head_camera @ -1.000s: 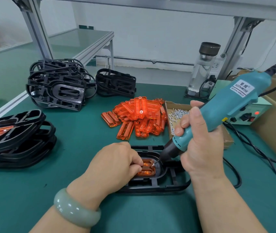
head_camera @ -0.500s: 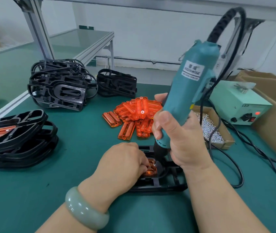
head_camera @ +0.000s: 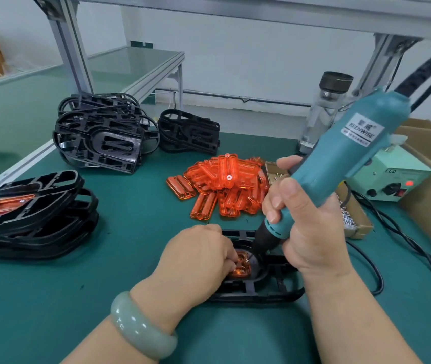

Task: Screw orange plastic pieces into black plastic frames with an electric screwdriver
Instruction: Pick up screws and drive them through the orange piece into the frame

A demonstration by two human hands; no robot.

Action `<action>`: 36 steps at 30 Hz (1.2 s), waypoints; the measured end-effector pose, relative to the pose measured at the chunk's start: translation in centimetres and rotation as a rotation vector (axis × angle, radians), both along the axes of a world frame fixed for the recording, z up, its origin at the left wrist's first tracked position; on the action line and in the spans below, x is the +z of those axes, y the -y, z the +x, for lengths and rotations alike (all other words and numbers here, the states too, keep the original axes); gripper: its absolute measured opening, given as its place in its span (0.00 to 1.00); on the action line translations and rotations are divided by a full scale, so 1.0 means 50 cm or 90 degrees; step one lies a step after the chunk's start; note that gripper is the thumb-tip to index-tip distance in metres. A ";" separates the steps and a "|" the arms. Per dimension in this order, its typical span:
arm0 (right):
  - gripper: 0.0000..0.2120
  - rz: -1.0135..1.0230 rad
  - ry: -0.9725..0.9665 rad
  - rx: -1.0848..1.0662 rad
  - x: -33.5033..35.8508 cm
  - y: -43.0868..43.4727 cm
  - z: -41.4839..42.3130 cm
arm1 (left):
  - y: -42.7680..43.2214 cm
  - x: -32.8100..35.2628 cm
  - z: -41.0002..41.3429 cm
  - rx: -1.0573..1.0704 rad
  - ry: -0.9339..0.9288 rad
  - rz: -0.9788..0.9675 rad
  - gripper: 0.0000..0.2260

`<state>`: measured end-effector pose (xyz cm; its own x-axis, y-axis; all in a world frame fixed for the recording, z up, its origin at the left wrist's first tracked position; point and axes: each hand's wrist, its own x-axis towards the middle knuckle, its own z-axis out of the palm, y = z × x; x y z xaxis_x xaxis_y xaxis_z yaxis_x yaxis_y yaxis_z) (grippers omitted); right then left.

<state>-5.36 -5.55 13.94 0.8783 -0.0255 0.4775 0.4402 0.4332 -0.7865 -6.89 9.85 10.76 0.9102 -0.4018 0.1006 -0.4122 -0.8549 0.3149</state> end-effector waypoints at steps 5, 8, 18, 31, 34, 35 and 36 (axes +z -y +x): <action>0.04 -0.027 0.005 -0.001 0.005 -0.005 0.000 | 0.002 0.001 0.000 0.004 -0.002 0.010 0.11; 0.09 -0.028 -0.009 -0.016 0.005 -0.007 -0.002 | 0.004 0.002 0.001 0.014 -0.003 0.025 0.10; 0.14 -0.027 -0.010 -0.013 0.001 -0.013 0.005 | 0.005 0.003 -0.001 0.028 -0.008 0.022 0.09; 0.09 -0.039 0.022 -0.021 0.000 -0.014 -0.005 | 0.006 -0.002 0.000 0.045 0.005 0.005 0.09; 0.08 0.003 0.011 -0.041 -0.004 -0.005 -0.006 | 0.006 -0.003 0.001 0.042 0.006 0.003 0.09; 0.08 0.012 0.000 -0.047 -0.005 -0.003 -0.006 | 0.006 -0.003 0.001 0.041 0.004 0.001 0.09; 0.09 0.020 -0.010 -0.052 -0.006 -0.001 -0.005 | 0.006 -0.003 0.001 0.040 0.002 -0.001 0.09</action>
<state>-5.64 -5.52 13.63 0.8800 -0.1116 0.4617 0.4628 0.4205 -0.7804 -6.82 9.56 10.61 0.9330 -0.3443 0.1042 -0.3594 -0.8785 0.3148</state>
